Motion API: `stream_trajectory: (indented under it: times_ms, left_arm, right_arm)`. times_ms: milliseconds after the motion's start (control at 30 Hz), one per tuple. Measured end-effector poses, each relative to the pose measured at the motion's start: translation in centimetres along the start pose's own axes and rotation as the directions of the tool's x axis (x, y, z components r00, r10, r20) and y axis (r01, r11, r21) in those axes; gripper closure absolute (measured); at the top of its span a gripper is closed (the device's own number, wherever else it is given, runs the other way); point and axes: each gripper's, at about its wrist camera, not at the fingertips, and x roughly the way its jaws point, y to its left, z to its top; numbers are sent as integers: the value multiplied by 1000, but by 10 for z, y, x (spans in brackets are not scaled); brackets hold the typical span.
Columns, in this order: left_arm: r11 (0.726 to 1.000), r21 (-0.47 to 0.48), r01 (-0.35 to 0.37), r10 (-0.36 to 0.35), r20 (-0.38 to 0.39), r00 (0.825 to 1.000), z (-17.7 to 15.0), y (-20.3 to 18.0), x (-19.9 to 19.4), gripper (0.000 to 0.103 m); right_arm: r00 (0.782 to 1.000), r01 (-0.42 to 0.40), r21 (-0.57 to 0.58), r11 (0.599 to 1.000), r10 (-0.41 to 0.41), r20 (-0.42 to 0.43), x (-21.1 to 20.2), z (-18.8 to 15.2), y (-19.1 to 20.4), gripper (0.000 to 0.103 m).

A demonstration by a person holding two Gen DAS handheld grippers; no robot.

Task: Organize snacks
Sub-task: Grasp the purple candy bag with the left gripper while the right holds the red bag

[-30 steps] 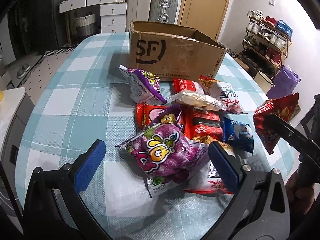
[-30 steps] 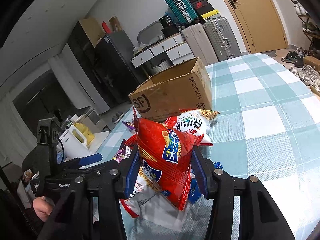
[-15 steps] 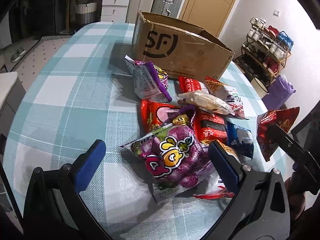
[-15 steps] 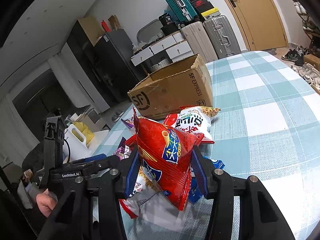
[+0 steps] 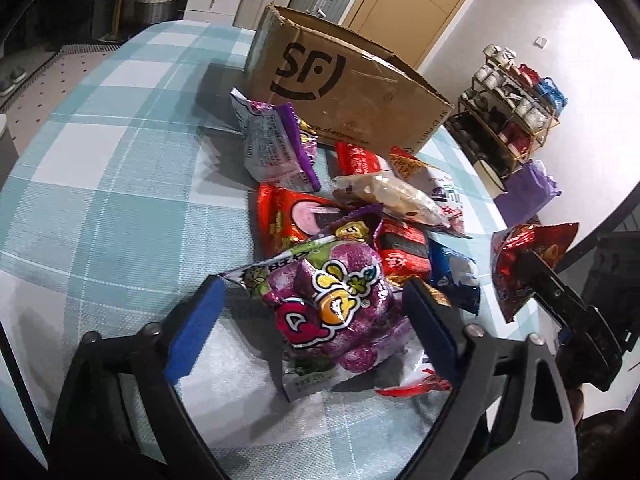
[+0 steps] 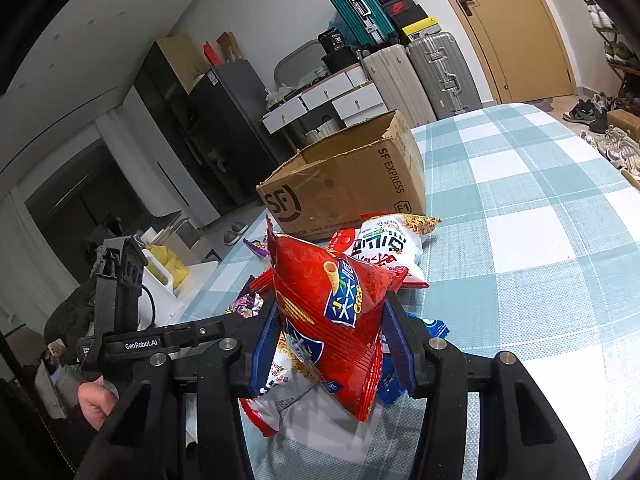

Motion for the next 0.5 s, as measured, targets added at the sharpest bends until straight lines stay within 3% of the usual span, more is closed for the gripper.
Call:
stream_trajectory:
  times_ms: [133,333,367,500]
  left_arm:
    - [999,-4,51,-51,-21,998,-1,0,4,28]
    - [997,26,68,-67,-28,997,-5,-7,5,39]
    - [996,32,78,-77,-33,996,-6,-8,5,53]
    - [995,59,82,-81,-31,996,-8,-12,6,54]
  right_arm:
    - [1000,0,3,1000,0,1,-1,0,0,53]
    - [1000,-3,5,1000,3,4,-1,0,-1,53]
    - [1000,-1,5,1000,1,5,-1,0,0,53]
    - [1000,-2,6,1000,2,5,-1,-1,-1,53]
